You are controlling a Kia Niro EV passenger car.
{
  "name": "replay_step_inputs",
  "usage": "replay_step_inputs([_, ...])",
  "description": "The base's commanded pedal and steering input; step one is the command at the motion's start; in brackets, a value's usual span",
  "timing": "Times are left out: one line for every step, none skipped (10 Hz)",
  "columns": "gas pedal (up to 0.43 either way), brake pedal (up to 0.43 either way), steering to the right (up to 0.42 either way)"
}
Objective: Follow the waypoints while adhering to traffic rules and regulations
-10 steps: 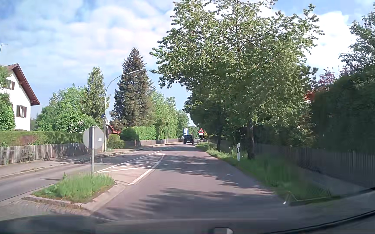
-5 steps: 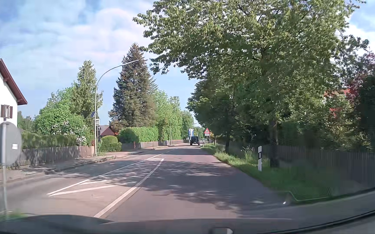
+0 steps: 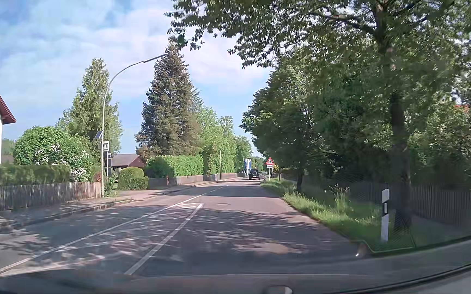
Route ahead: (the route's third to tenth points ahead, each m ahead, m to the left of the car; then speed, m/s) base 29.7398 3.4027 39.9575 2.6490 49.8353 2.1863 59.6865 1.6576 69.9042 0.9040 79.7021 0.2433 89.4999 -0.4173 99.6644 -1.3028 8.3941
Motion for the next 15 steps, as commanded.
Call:
replay_step_inputs([0.189,0.000,-0.015])
replay_step_inputs([0.189,0.000,-0.014])
replay_step_inputs([0.189,0.000,-0.015])
replay_step_inputs([0.189,0.000,-0.014])
replay_step_inputs([0.189,0.000,-0.015])
replay_step_inputs([0.138,0.000,-0.016])
replay_step_inputs([0.020,0.000,-0.016])
replay_step_inputs([0.008,0.000,-0.017])
replay_step_inputs([0.008,0.000,-0.017])
replay_step_inputs([0.008,0.000,-0.017])
replay_step_inputs([0.008,0.000,-0.017])
replay_step_inputs([0.008,0.000,-0.017])
replay_step_inputs([0.008,0.000,-0.016])
replay_step_inputs([0.008,0.000,-0.014])
replay_step_inputs([0.008,0.000,-0.008])
